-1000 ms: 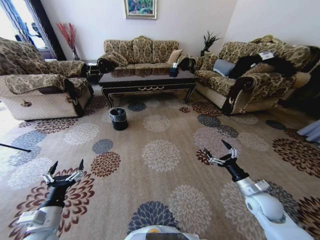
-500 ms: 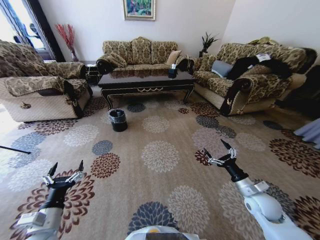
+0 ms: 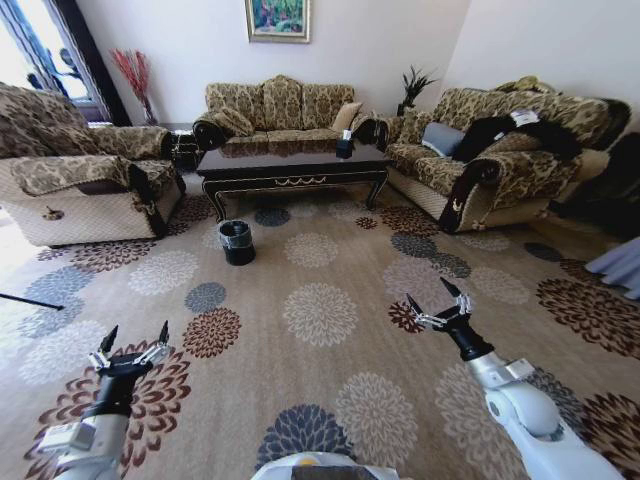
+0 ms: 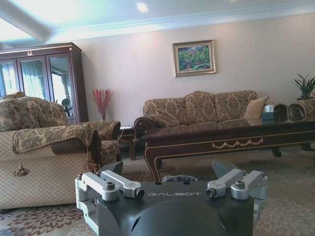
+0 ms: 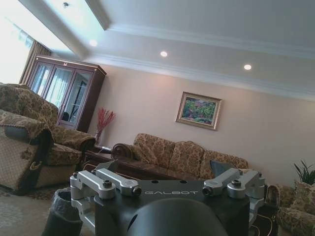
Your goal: Move to the front of the table and pick up the trash from the floor, then place it into the trash bin.
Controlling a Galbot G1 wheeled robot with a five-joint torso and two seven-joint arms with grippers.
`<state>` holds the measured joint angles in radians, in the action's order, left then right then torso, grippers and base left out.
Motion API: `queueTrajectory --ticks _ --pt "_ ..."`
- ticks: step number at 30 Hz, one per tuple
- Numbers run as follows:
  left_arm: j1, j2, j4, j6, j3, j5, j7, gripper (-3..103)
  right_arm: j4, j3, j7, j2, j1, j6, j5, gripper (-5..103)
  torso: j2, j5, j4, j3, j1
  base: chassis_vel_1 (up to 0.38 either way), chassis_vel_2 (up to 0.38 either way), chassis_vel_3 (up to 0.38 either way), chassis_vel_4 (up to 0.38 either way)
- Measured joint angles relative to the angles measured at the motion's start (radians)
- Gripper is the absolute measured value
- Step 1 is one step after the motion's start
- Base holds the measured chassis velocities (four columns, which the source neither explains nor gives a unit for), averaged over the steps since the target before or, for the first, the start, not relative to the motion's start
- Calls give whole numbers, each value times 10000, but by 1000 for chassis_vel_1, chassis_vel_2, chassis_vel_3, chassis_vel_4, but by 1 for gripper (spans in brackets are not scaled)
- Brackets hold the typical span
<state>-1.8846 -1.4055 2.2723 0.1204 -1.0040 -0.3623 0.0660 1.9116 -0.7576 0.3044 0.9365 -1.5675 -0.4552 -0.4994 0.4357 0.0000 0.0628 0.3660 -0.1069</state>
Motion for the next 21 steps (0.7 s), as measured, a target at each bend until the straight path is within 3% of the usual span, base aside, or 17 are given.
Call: queueTrajectory --ticks 21 --pt "161 79 -193 -21 94 137 60 100 -201 227 -30 -39 258 68 15 100 805 0 2 504 -303 0 0 0 0"
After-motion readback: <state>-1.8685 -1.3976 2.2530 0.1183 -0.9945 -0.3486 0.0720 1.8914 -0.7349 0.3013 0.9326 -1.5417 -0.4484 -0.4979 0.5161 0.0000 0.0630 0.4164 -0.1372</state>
